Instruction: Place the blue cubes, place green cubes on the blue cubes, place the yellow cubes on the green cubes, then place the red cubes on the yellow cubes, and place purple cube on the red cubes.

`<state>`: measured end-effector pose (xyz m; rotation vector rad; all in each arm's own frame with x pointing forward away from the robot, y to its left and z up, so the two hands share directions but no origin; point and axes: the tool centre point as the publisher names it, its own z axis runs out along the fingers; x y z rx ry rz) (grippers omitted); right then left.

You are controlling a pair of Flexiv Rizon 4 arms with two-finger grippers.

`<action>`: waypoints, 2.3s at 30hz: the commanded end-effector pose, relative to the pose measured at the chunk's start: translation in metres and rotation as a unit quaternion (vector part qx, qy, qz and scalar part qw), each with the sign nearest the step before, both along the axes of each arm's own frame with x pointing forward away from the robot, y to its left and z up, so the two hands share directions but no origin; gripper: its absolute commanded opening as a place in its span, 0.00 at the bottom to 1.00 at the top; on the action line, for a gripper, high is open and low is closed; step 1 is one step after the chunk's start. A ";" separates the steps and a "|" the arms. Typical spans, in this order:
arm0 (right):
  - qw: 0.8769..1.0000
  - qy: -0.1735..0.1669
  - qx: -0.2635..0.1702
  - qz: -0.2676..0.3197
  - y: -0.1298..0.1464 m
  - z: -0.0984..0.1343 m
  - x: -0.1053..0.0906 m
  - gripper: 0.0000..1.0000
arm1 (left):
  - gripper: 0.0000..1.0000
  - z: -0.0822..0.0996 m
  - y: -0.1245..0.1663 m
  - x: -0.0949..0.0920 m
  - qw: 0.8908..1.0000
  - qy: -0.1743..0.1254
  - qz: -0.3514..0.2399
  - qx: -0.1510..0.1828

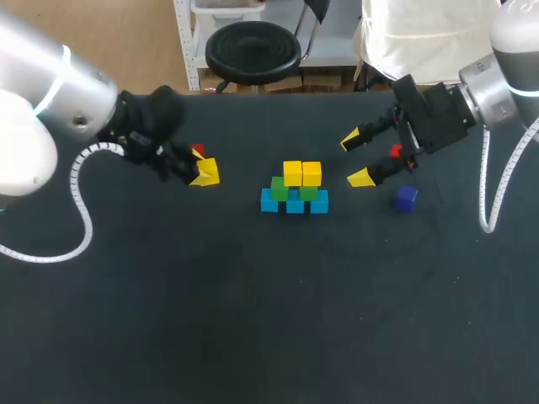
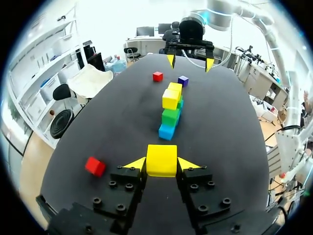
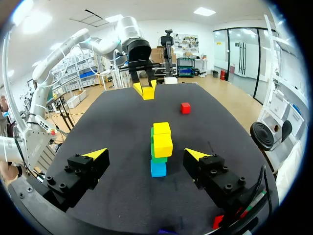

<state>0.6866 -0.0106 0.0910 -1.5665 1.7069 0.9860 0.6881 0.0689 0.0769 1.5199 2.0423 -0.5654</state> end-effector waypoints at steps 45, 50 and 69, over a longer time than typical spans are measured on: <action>1.000 0.000 0.000 -0.001 0.000 0.000 -0.001 1.00 | 0.00 0.004 -0.058 0.033 0.998 -0.037 -0.054 0.000; 1.000 0.000 0.000 -0.001 0.000 0.000 -0.001 1.00 | 0.00 -0.005 -0.068 0.031 0.997 -0.034 -0.074 0.011; 1.000 0.000 0.000 -0.001 0.000 0.000 -0.001 1.00 | 0.00 -0.009 -0.066 0.031 0.997 -0.027 -0.073 0.013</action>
